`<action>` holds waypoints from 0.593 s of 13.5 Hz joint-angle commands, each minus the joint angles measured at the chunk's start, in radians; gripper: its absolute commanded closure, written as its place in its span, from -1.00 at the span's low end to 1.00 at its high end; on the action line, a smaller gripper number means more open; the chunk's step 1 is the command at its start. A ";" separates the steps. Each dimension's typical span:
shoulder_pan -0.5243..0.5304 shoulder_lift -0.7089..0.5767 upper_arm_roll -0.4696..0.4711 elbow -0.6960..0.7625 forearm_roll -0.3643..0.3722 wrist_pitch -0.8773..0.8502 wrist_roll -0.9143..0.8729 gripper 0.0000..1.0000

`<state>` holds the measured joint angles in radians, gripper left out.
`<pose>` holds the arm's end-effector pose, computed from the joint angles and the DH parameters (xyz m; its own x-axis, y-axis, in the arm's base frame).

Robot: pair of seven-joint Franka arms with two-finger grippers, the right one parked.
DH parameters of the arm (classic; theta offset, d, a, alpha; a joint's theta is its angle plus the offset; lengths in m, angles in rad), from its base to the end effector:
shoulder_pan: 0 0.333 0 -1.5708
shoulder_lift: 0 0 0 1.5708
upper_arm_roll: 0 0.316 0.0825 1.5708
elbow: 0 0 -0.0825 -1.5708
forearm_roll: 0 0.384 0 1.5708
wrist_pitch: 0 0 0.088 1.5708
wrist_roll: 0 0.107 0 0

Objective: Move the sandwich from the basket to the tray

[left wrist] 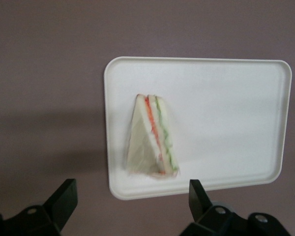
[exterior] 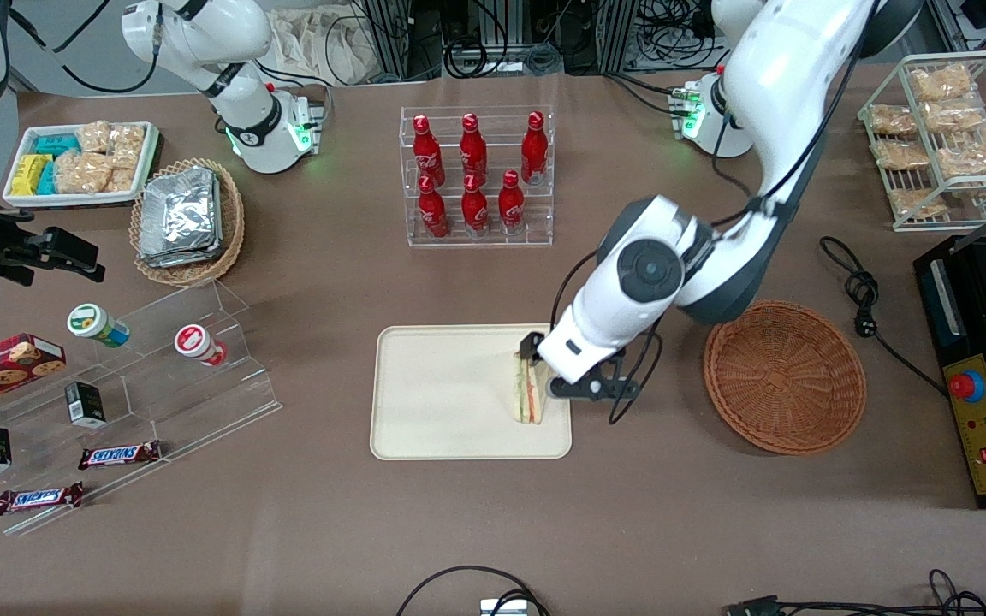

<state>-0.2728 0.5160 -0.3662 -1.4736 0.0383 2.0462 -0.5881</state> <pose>0.5915 -0.3823 0.4034 0.9999 -0.0156 -0.0063 -0.0144 -0.9860 0.1661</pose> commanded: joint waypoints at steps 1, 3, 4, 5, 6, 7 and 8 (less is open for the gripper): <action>0.068 -0.134 0.023 -0.040 0.009 -0.136 0.008 -1.00; 0.110 -0.215 0.027 -0.074 0.012 -0.227 0.052 -1.00; 0.163 -0.268 0.026 -0.132 0.009 -0.244 0.103 -1.00; 0.214 -0.337 0.024 -0.207 0.005 -0.244 0.178 -1.00; 0.253 -0.394 0.027 -0.264 0.003 -0.247 0.257 -1.00; 0.317 -0.425 0.027 -0.286 0.000 -0.259 0.331 -1.00; 0.377 -0.433 0.027 -0.280 -0.001 -0.294 0.381 -1.00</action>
<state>0.0030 0.1769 -0.3300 -1.6676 0.0427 1.7775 -0.3095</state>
